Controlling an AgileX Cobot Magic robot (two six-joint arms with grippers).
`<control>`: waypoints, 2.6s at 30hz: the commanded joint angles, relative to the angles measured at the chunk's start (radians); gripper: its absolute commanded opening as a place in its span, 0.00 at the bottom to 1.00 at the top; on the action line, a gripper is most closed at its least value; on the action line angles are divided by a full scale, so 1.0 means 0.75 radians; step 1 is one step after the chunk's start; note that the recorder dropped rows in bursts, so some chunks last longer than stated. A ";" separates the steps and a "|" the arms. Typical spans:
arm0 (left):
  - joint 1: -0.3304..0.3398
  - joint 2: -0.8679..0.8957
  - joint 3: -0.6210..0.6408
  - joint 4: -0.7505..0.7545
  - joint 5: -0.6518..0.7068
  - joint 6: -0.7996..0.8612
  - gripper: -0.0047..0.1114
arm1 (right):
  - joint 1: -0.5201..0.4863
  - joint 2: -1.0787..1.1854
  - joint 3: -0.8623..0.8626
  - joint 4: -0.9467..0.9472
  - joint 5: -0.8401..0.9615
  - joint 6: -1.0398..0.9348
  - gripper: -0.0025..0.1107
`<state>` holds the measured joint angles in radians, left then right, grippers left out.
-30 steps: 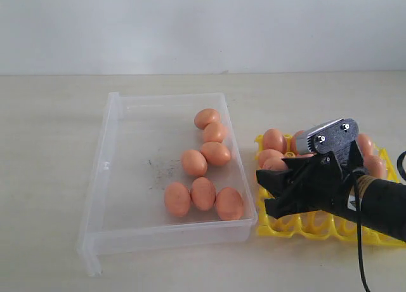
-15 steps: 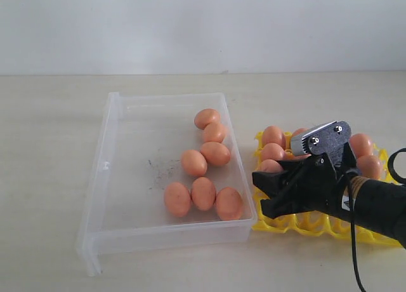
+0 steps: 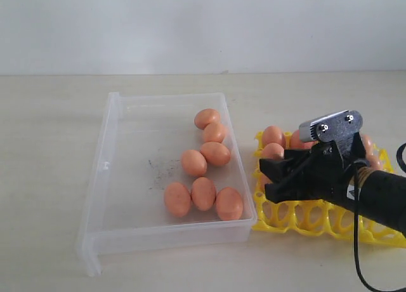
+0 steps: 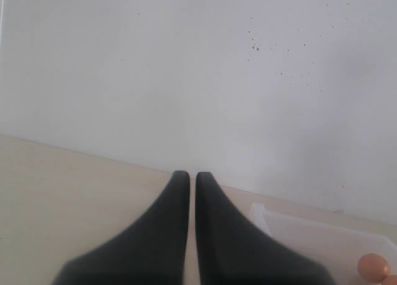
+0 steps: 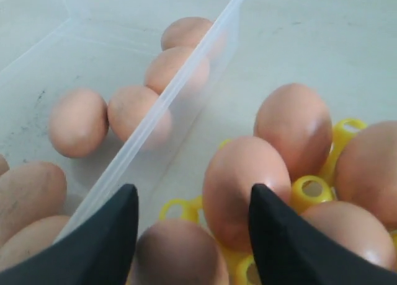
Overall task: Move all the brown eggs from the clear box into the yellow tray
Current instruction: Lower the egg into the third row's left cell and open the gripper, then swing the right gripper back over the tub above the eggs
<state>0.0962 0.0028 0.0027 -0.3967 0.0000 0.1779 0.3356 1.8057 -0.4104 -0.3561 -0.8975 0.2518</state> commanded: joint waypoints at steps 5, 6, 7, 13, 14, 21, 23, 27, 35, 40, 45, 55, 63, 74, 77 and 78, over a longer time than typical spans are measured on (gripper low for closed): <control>-0.006 -0.004 -0.004 -0.004 0.000 0.010 0.07 | -0.008 -0.266 -0.002 0.021 0.004 -0.009 0.45; -0.006 -0.004 -0.004 -0.004 0.000 0.010 0.07 | -0.008 -0.296 -0.002 0.021 0.013 0.011 0.45; -0.006 -0.004 -0.004 -0.004 0.000 0.010 0.07 | -0.008 -0.315 -0.002 0.021 0.029 0.024 0.42; -0.006 -0.004 -0.004 -0.004 0.000 0.010 0.07 | 0.008 -0.352 -0.257 -0.260 0.820 0.381 0.03; -0.006 -0.004 -0.004 -0.004 0.000 0.010 0.07 | 0.025 -0.350 -0.302 -0.351 0.922 0.466 0.03; -0.006 -0.004 -0.004 -0.004 0.000 0.010 0.07 | 0.222 -0.347 -0.385 -0.672 0.760 0.738 0.03; -0.006 -0.004 -0.004 -0.004 0.000 0.010 0.07 | 0.302 -0.347 -0.401 -0.734 0.707 0.781 0.03; -0.006 -0.004 -0.004 -0.004 0.000 0.010 0.07 | 0.456 -0.347 -0.515 -0.979 1.005 1.168 0.03; -0.006 -0.004 -0.004 -0.004 0.000 0.010 0.07 | 0.537 -0.347 -0.585 -1.297 1.025 1.273 0.17; -0.006 -0.004 -0.004 -0.004 0.000 0.010 0.07 | 0.712 -0.347 -0.585 -1.814 1.292 0.982 0.02; -0.006 -0.004 -0.004 -0.004 0.000 0.010 0.07 | 0.948 -0.306 -0.585 -1.851 2.193 0.203 0.02; -0.006 -0.004 -0.004 -0.004 0.000 0.010 0.07 | 0.879 -0.225 -0.885 -1.098 2.519 0.137 0.02; -0.006 -0.004 -0.004 -0.004 0.000 0.010 0.07 | 0.445 -0.078 -1.355 0.767 2.466 -0.473 0.03; -0.006 -0.004 -0.004 -0.004 0.000 0.010 0.07 | 0.402 0.513 -1.850 0.640 2.583 -0.508 0.45; -0.006 -0.004 -0.004 -0.004 0.000 0.010 0.07 | 0.402 0.569 -1.909 0.598 2.580 -0.531 0.45; -0.006 -0.004 -0.004 -0.004 0.000 0.010 0.07 | 0.402 0.575 -1.919 0.605 2.580 -0.553 0.45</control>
<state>0.0962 0.0028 0.0027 -0.3967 0.0000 0.1779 0.6423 2.2260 -1.8230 0.1097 1.0319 -0.1315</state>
